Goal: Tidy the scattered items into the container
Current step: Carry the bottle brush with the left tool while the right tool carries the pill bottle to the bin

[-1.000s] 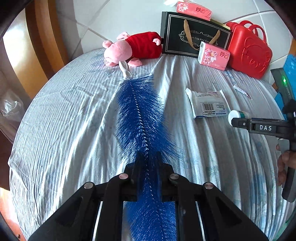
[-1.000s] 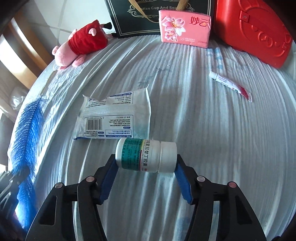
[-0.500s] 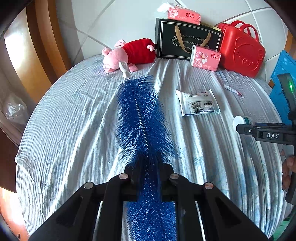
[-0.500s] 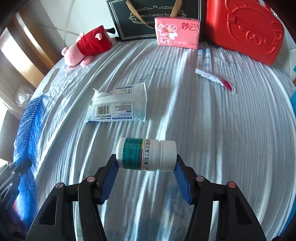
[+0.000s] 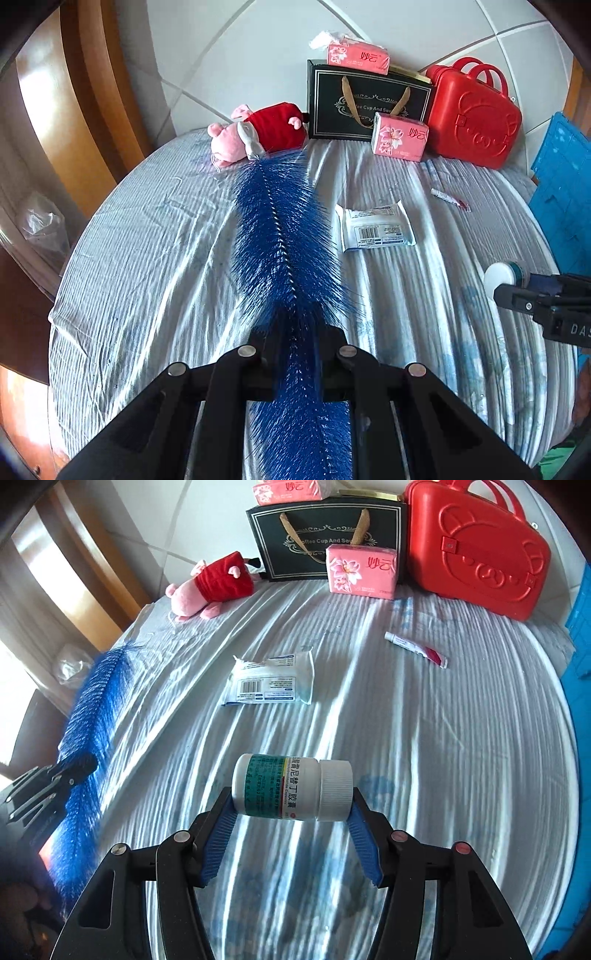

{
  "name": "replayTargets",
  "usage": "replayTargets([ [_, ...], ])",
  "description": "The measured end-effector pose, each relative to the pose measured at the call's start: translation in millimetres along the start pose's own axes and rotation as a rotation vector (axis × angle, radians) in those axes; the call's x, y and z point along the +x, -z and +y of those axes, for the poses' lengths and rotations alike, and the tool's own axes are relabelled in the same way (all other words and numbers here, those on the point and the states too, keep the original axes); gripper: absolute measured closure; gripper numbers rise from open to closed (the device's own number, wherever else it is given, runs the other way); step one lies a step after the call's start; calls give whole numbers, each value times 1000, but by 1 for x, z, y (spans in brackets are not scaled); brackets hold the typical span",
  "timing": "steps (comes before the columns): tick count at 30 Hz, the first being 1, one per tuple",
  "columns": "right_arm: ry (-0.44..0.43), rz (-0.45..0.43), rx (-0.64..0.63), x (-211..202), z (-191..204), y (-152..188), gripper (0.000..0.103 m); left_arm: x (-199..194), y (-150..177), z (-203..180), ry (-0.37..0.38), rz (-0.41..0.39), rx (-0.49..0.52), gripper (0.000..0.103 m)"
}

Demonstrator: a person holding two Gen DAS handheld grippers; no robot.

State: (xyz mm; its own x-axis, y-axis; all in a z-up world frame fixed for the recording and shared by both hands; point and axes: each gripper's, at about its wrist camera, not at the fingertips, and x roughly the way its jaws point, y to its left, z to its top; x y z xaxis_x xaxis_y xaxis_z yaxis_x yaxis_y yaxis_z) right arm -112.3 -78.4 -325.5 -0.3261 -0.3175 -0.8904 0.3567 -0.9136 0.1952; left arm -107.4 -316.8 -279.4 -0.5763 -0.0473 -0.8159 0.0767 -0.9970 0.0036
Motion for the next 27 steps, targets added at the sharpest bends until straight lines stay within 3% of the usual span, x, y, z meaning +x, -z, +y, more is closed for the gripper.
replayTargets([
  [27,-86,-174,-77,-168,-19,-5,44,-122,-62,-80,-21,-143,-45,91],
])
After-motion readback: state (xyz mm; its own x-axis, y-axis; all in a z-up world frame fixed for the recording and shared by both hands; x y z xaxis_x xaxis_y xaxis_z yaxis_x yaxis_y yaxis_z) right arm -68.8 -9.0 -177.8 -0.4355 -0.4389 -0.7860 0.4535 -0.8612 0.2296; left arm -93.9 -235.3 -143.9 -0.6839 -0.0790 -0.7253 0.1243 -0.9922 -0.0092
